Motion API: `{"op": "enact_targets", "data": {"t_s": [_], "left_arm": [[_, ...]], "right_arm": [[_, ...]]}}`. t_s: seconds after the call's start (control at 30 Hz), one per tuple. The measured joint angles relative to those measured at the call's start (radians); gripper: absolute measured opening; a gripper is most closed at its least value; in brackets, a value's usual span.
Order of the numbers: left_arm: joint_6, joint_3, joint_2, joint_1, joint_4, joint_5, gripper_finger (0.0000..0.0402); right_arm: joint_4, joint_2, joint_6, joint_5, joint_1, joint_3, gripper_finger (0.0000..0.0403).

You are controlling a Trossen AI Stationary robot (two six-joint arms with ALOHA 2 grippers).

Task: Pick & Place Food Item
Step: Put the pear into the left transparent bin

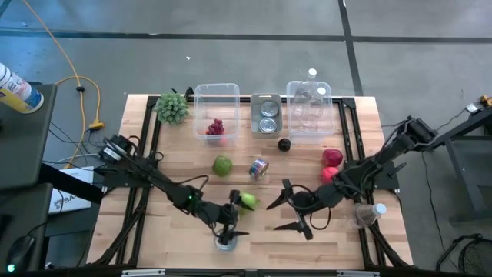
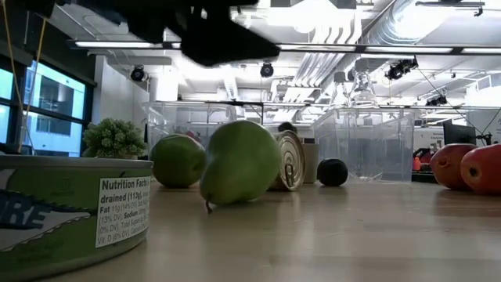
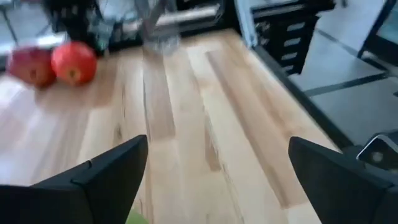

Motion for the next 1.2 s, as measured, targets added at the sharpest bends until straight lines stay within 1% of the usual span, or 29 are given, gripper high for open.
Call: {"op": "enact_targets", "data": {"t_s": [0.1, 0.2, 0.23, 0.37, 0.4, 0.43, 0.5, 0.57, 0.67, 0.77, 0.87, 0.93, 1.0, 1.1, 1.2], "left_arm": [[-0.031, 0.0, 0.012, 0.0, 0.004, -0.039, 0.0373], [-0.03, 0.0, 0.012, -0.012, 0.003, -0.131, 0.0373], [-0.022, 0.0, 0.012, -0.016, 0.004, -0.178, 0.0373], [0.044, 0.0, 0.012, -0.042, 0.003, -0.44, 0.0373], [0.043, 0.0, 0.012, -0.049, 0.003, -0.487, 0.0373], [0.031, 0.0, 0.012, -0.054, 0.002, -0.514, 0.0373], [-0.029, 0.0, 0.012, -0.058, 0.003, -0.508, 0.0373], [-0.128, 0.0, 0.012, -0.064, -0.006, -0.466, 0.0373], [-0.262, 0.0, 0.012, -0.069, -0.017, -0.39, 0.0373], [-0.331, 0.002, 0.029, -0.073, -0.012, -0.353, 0.0373], [-0.349, 0.001, 0.062, -0.072, -0.016, -0.361, 0.0373], [-0.352, 0.001, 0.079, -0.072, -0.011, -0.404, 0.0373], [-0.368, 0.001, 0.097, -0.072, 0.011, -0.426, 0.0373], [-0.375, 0.0, 0.124, -0.071, 0.057, -0.417, 0.0373], [-0.374, 0.0, 0.154, -0.072, 0.097, -0.364, 0.0373]], "right_arm": [[0.032, 0.032, 0.0, -0.001, 0.018, 0.0, 0.0289], [0.08, 0.077, 0.001, -0.001, 0.033, 0.0, 0.0289], [0.093, 0.094, 0.0, -0.002, 0.034, 0.0, 0.0289], [0.13, 0.151, 0.025, -0.001, 0.042, -0.001, 0.0289], [0.155, 0.16, 0.026, -0.001, 0.043, -0.001, 0.0289], [0.177, 0.168, 0.024, -0.001, 0.043, -0.001, 0.0289], [0.202, 0.172, 0.008, -0.001, 0.043, -0.001, 0.0289], [0.208, 0.172, -0.009, 0.001, 0.043, -0.001, 0.0289], [0.204, 0.169, -0.04, 0.05, 0.043, -0.001, 0.0289], [0.205, 0.167, -0.064, 0.078, 0.043, -0.001, 0.0289], [0.202, 0.167, -0.065, 0.078, 0.039, -0.001, 0.0289], [0.202, 0.167, -0.063, 0.078, 0.038, -0.001, 0.0289], [0.202, 0.167, -0.056, 0.078, 0.038, -0.001, 0.0289], [0.205, 0.167, -0.03, 0.076, 0.038, -0.001, 0.0289], [0.206, 0.167, -0.026, 0.075, 0.038, -0.001, 0.0289]]}}
